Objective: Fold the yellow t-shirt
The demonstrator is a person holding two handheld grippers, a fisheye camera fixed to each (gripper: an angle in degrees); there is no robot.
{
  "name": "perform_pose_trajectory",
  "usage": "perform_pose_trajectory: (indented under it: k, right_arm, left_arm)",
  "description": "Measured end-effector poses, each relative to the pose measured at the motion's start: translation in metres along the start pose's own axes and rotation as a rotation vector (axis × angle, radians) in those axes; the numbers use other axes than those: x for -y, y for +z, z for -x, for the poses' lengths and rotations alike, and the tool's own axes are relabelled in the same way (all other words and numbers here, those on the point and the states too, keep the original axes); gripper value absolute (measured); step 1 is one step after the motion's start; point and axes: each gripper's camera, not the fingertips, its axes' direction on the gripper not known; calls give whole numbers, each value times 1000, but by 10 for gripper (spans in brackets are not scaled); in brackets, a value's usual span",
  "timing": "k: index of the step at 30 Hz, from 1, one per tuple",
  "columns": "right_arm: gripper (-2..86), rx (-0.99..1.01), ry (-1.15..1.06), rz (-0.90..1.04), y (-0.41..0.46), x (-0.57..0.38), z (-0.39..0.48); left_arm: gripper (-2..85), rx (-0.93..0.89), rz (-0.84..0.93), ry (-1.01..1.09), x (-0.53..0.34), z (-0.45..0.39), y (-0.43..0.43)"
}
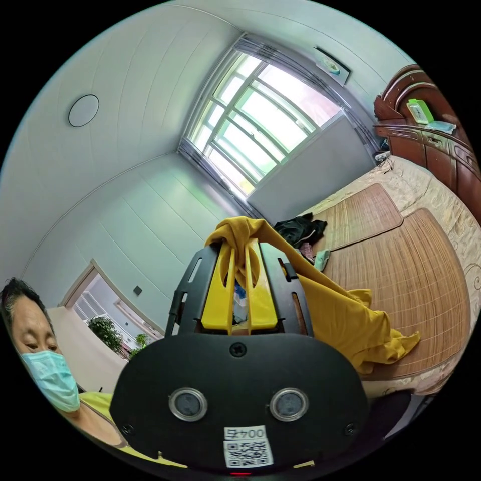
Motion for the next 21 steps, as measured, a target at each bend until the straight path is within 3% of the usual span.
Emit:
perform_pose_trajectory:
  k: [4,9,21]
  right_arm:
    - [41,12,3,3,0,-2,7]
    - [42,49,14,15,-1,-3,12]
    - [41,95,12,17,-8,-16,25]
  left_arm:
    - [260,154,-111,-59,-1,11,-26]
    - [274,206,-169,-180,-13,36,-37]
    - [267,175,-269,-374,24,58,-31]
